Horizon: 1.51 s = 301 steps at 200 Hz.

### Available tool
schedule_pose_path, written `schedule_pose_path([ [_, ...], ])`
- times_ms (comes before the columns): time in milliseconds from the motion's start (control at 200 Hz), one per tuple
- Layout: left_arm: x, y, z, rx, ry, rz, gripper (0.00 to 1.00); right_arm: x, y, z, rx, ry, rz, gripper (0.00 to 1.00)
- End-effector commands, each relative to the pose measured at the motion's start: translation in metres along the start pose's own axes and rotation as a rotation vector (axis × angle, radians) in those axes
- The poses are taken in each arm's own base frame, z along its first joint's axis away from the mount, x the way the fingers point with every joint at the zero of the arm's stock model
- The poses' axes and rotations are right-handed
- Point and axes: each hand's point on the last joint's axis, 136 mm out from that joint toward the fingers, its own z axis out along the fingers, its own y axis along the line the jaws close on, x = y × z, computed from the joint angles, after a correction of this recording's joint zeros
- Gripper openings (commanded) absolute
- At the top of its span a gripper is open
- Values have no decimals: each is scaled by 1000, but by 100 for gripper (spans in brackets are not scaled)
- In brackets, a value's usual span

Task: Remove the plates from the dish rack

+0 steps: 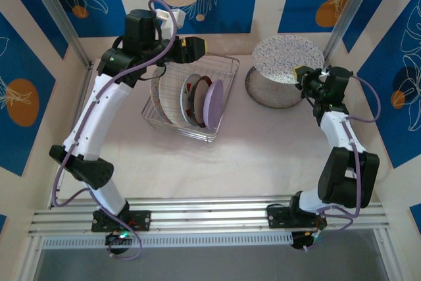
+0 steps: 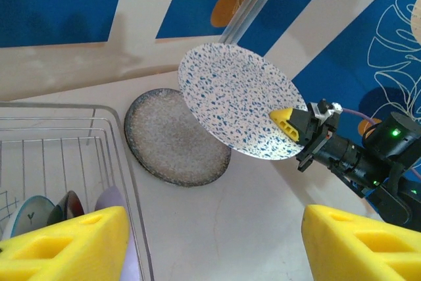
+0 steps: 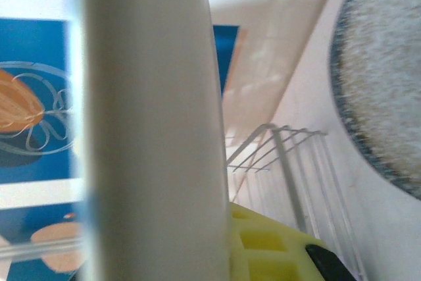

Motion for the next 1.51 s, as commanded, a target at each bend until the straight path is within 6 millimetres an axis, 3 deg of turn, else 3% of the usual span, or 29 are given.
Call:
schedule_pose_path([
  [0, -13, -13, -17, -5, -68, 78, 70, -5, 0, -7, -31, -20, -62, 0],
  [305, -12, -14, -19, -29, -89, 85, 70, -11, -49, 9, 28, -8, -49, 0],
  [635, -15, -19, -33, -33, -110, 78, 70, -20, -82, 28, 61, 3, -54, 0],
  [910, -12, -7, -41, -112, -111, 48, 70, -24, -101, 47, 80, 24, -52, 0],
  [1500, -7, -3, -47, -137, -102, 23, 70, -30, -129, 80, 110, 62, -11, 3],
])
